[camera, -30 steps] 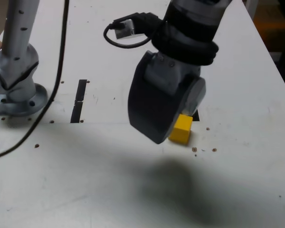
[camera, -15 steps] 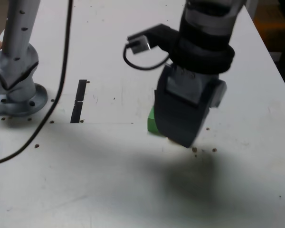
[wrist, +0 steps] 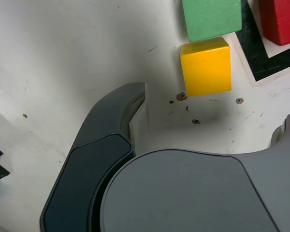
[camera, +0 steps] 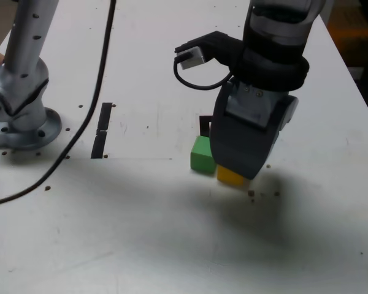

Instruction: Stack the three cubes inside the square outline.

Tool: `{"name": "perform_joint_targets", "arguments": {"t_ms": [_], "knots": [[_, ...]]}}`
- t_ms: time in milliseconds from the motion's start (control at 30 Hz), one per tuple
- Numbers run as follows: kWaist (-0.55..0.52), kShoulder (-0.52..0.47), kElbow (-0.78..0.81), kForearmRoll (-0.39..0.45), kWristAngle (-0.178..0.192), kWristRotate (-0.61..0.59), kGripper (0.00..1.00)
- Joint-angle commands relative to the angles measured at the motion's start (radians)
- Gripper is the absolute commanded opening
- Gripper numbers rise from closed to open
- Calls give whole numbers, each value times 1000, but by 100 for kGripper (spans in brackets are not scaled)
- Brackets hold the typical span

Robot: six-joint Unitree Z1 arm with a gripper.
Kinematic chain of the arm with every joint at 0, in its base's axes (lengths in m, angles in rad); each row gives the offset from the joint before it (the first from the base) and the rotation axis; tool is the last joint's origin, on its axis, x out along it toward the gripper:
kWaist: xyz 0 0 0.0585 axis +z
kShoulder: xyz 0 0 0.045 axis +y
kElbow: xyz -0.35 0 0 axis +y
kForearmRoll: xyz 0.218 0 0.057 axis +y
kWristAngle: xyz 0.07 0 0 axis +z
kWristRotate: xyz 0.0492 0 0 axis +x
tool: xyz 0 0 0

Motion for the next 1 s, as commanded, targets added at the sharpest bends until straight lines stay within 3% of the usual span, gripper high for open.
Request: {"name": "perform_joint_targets", "arguments": {"t_ms": [0, 400, 567, 700, 967], "knots": [[11, 8, -1, 11, 4, 1, 100], [41, 33, -11, 92, -34, 9, 100], [43, 42, -27, 137, 2, 22, 100], [44, 41, -37, 155, 2, 26, 100], [46, 51, -62, 142, -42, 35, 100]]}}
